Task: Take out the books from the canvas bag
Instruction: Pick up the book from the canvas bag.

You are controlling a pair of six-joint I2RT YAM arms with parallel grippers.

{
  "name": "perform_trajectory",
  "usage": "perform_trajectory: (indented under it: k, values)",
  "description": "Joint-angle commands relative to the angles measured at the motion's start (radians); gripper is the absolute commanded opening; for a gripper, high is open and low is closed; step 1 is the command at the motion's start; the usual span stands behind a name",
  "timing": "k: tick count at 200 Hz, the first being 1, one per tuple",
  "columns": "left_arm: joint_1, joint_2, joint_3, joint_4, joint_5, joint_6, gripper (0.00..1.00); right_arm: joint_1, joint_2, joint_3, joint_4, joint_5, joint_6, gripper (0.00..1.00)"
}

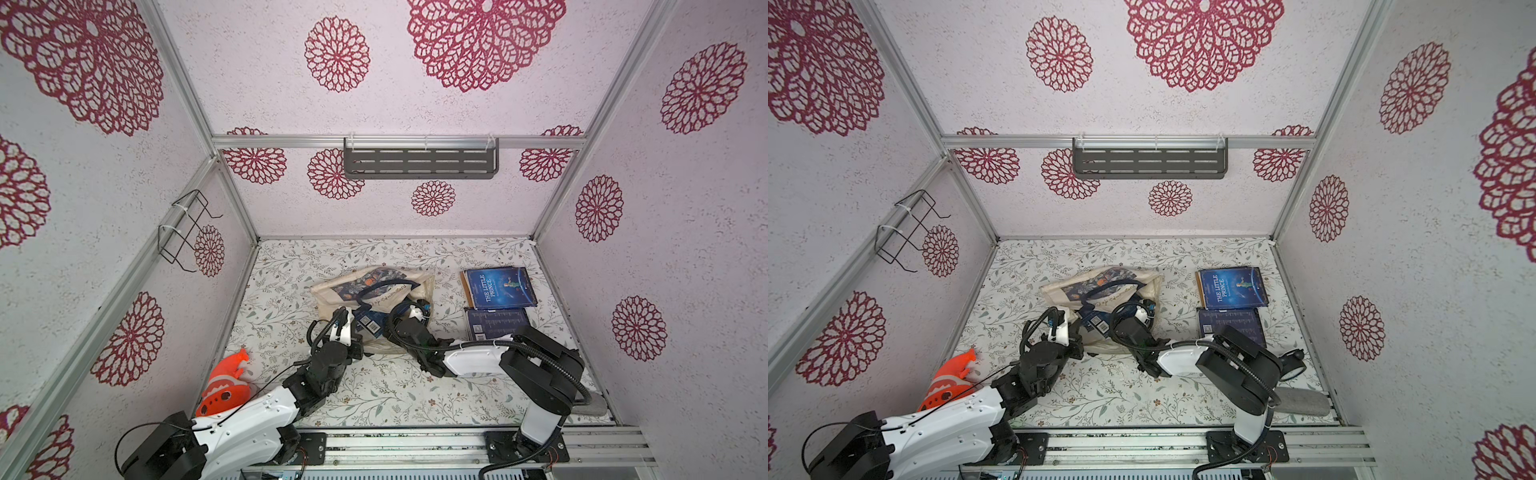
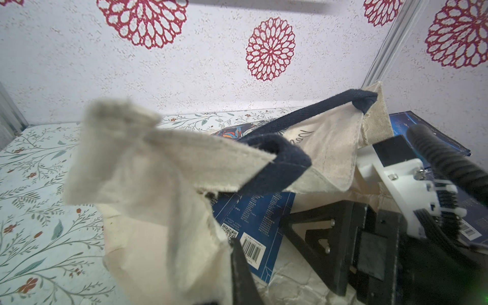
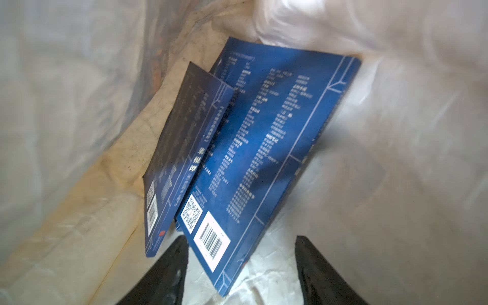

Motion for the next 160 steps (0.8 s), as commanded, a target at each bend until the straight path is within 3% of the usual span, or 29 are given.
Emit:
perform_trajectory:
  k: [1, 70, 111, 144, 160]
  values:
    - [-0.024, -0.003, 0.020, 0.064, 0.036, 0.013, 0.00, -0.016, -0.021, 0.019, -0.027, -0.036, 0.056, 0.69]
    - [-0.023, -0.013, 0.019, 0.059, 0.039, 0.012, 0.00, -0.096, 0.071, 0.070, 0.095, -0.218, 0.054, 0.67]
    - [-0.024, -0.004, 0.022, 0.063, 0.046, 0.009, 0.00, -0.097, 0.088, 0.074, 0.173, -0.214, -0.019, 0.57]
    - [-0.024, 0.012, 0.027, 0.063, 0.052, 0.007, 0.00, -0.099, 0.102, 0.079, 0.273, -0.237, -0.054, 0.38]
    - [-0.023, 0.012, 0.026, 0.063, 0.050, 0.008, 0.00, -0.099, 0.097, 0.094, 0.275, -0.228, -0.071, 0.36]
